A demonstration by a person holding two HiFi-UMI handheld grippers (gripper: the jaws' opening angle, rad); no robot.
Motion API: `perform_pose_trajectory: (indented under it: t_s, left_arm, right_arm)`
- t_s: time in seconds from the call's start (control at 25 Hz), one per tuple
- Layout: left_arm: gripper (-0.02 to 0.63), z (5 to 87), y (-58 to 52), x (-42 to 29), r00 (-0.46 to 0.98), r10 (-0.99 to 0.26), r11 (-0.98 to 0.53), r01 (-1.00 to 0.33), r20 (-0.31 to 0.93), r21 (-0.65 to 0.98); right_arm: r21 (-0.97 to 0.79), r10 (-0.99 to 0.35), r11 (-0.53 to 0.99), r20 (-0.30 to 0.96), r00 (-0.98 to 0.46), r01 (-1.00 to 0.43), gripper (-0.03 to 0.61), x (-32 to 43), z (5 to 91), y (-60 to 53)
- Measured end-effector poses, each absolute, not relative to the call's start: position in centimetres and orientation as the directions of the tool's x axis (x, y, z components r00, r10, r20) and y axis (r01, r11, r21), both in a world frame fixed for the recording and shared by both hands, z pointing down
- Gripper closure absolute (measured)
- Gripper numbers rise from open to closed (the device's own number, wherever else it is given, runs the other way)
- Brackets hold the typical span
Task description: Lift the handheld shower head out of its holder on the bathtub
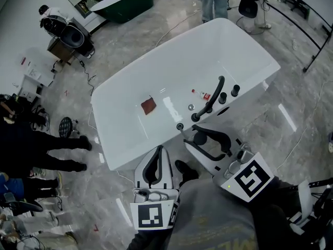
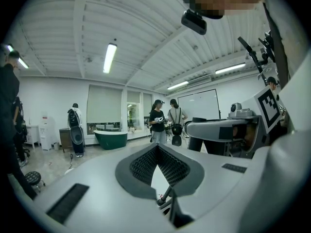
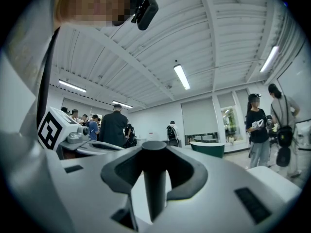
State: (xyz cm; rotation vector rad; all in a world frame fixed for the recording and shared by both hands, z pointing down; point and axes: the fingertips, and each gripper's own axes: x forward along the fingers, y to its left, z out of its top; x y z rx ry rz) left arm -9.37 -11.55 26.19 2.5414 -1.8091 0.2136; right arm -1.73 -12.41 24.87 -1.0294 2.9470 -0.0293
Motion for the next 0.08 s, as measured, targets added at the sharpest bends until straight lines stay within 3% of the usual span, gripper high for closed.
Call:
perform_pose_trajectory:
  t_s: [0.08]
  left_arm:
    - [0.611,26.7,-11.2,-11.3,0.258,-0.959,-0.27,-0.958,0.12,-0.098]
  right_arm:
    - [-0.029,-0.571,0.82,0.011,-0.821,-0.571,0.44,-3.5,26.6,-12.5]
